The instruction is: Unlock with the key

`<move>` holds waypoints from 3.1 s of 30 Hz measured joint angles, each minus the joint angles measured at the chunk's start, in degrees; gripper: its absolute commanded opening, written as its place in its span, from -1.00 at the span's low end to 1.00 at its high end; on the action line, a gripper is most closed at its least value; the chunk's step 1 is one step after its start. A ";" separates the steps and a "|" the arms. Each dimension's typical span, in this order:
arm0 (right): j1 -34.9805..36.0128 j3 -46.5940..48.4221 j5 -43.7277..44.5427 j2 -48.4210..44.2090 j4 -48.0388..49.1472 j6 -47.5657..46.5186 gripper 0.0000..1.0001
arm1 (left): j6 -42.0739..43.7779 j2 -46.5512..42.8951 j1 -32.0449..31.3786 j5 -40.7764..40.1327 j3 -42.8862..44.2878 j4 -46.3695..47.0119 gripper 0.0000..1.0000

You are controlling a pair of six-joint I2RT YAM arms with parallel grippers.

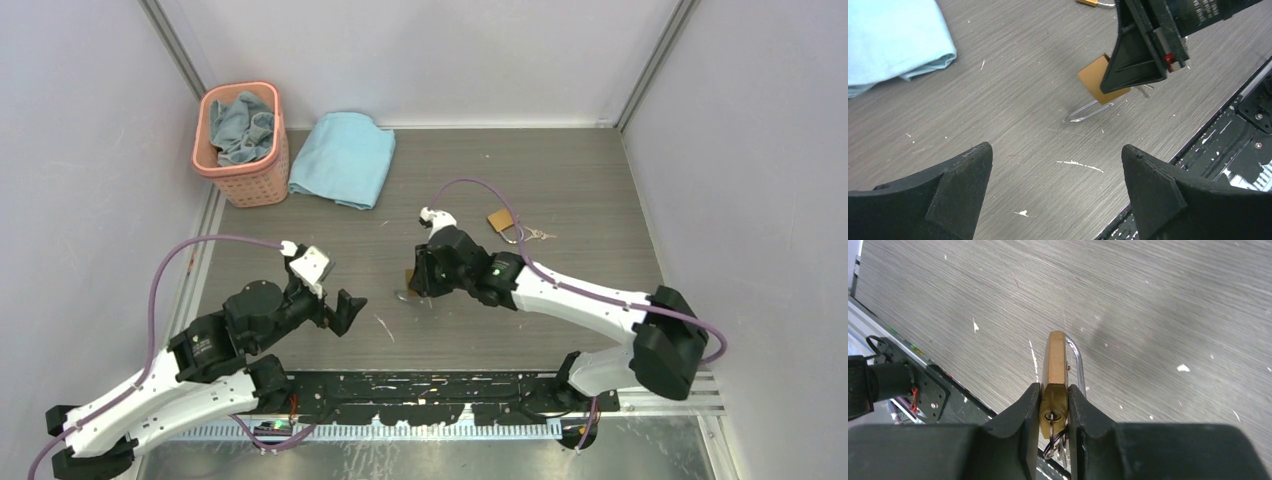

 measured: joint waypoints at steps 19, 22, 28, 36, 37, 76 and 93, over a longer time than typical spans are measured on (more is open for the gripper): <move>0.76 20.28 -6.97 28.02 10.49 0.72 -0.97 | -10.54 -5.60 0.00 -2.14 -2.10 -6.67 0.99; 0.46 24.00 -8.55 31.82 11.63 0.55 -0.97 | -10.69 -4.76 0.00 -2.16 -2.10 -7.02 0.99; -1.88 28.46 -12.44 37.33 14.88 0.90 -0.98 | -10.69 -4.33 0.00 -2.23 -2.10 -7.67 0.99; -7.45 32.09 -15.52 44.28 16.37 2.51 -0.97 | -10.69 -4.31 0.00 -2.89 -2.10 -8.22 0.99; -8.04 32.54 -15.96 45.05 17.03 2.84 -0.97 | -10.69 -4.31 0.00 -2.97 -2.10 -8.28 0.99; -17.68 42.66 -17.90 54.82 18.01 0.50 0.66 | -11.02 -4.28 0.04 -5.42 -2.12 -8.87 0.99; -18.95 29.53 8.59 27.91 0.68 -12.04 0.99 | -19.47 1.86 0.81 -9.27 3.30 -17.14 0.99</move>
